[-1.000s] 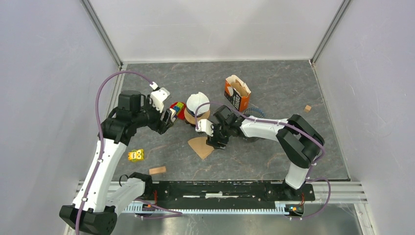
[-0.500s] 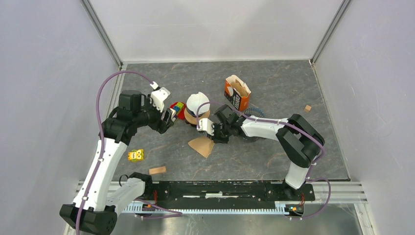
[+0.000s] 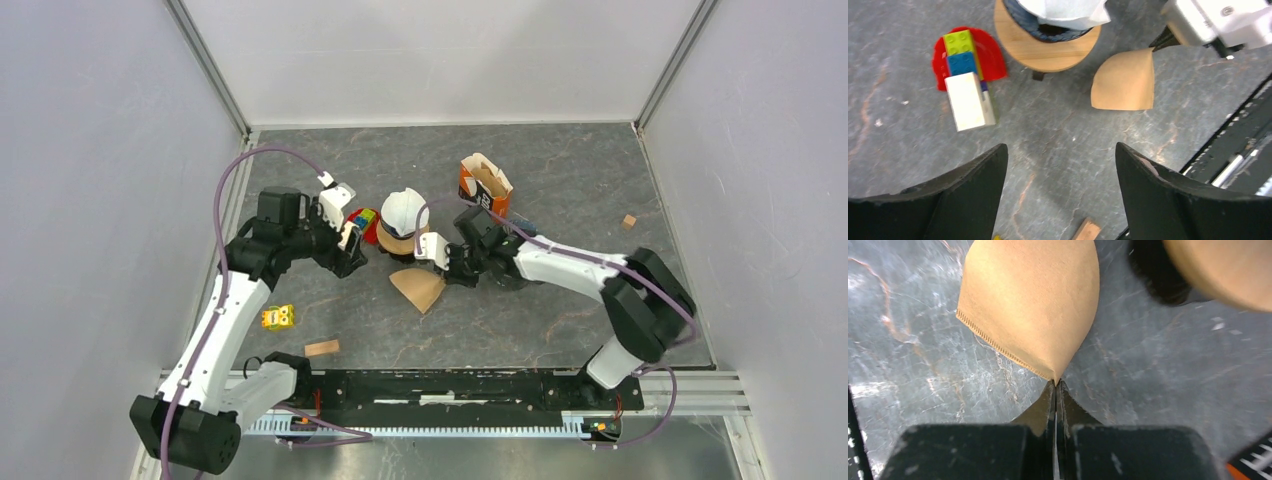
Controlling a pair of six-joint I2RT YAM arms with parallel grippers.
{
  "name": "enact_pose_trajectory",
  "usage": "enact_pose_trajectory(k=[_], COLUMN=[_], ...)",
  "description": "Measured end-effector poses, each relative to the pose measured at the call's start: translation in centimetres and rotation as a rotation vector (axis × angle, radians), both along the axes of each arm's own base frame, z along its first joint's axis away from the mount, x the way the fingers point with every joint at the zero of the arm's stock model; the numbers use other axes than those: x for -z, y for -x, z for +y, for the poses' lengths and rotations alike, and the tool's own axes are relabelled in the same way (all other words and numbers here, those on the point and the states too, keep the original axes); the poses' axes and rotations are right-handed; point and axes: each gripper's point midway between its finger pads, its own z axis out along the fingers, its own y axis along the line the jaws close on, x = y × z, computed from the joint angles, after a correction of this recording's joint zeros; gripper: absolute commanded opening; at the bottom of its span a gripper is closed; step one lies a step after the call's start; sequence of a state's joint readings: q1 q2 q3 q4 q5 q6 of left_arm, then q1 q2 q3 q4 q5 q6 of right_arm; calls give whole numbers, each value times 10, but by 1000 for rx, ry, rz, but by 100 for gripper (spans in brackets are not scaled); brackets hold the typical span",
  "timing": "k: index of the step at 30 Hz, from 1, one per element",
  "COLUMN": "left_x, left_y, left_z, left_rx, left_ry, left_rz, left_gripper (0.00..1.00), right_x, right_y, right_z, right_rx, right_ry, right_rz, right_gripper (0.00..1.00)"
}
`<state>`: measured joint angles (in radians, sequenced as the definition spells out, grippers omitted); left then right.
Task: Place the coffee filter in the dripper
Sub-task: Place the coffee filter in the coffee dripper.
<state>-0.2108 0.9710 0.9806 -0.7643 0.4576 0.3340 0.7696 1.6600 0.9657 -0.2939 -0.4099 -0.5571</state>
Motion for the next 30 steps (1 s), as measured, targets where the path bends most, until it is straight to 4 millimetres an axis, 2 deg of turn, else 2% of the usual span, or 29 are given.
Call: enact_pose_trajectory(k=[6, 9, 11, 19, 25, 28, 30], left_x=[-7, -15, -23, -59, -64, -64, -64], left_y=[-6, -10, -13, -20, -14, -10, -8], left_z=[-32, -49, -61, -96, -110, -115, -118], left_rx=[25, 26, 30, 78, 123, 138, 148], left_ry=[188, 297, 374, 599, 611, 608, 607], left_rz=[81, 128, 165, 253, 262, 265, 266], left_gripper=[94, 97, 98, 99, 95, 87, 78], right_x=[-79, -112, -127, -153, -166, -175, -179], right_y=[-8, -10, -11, -22, -27, -28, -28], right_z=[2, -2, -5, -8, -8, -6, -6], right_rx=[-21, -11, -3, 38, 56, 62, 67], right_ry=[-134, -185, -204, -215, -224, -237, -245], right_rz=[-191, -280, -321, -393, -414, -419, -423], right_gripper=[0, 0, 0, 0, 0, 0, 0])
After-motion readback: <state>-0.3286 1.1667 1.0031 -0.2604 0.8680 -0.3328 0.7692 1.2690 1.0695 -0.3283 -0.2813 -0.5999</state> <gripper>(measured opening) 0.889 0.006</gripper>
